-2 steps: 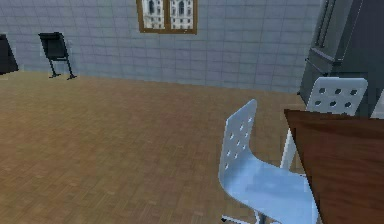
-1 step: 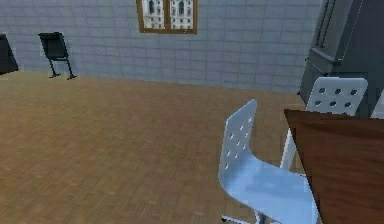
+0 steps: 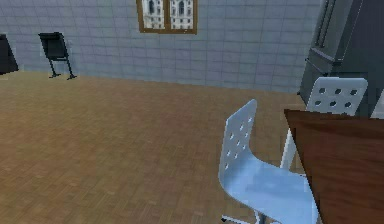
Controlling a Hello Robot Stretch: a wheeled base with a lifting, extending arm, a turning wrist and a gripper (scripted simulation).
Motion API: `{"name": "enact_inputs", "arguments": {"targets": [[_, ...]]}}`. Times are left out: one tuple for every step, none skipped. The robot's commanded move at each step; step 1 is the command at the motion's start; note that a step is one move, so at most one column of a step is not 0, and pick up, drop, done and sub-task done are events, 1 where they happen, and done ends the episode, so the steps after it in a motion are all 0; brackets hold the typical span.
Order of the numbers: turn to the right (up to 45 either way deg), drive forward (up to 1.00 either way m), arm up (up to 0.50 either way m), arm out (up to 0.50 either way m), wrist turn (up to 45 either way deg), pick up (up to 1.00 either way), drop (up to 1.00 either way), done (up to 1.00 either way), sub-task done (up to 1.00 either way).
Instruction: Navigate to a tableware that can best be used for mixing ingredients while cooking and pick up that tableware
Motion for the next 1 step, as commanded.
{"name": "enact_inputs", "arguments": {"targets": [[0.0,0.00,0.00,0.00,45.0,0.00,0.00,0.00,0.00]]}}
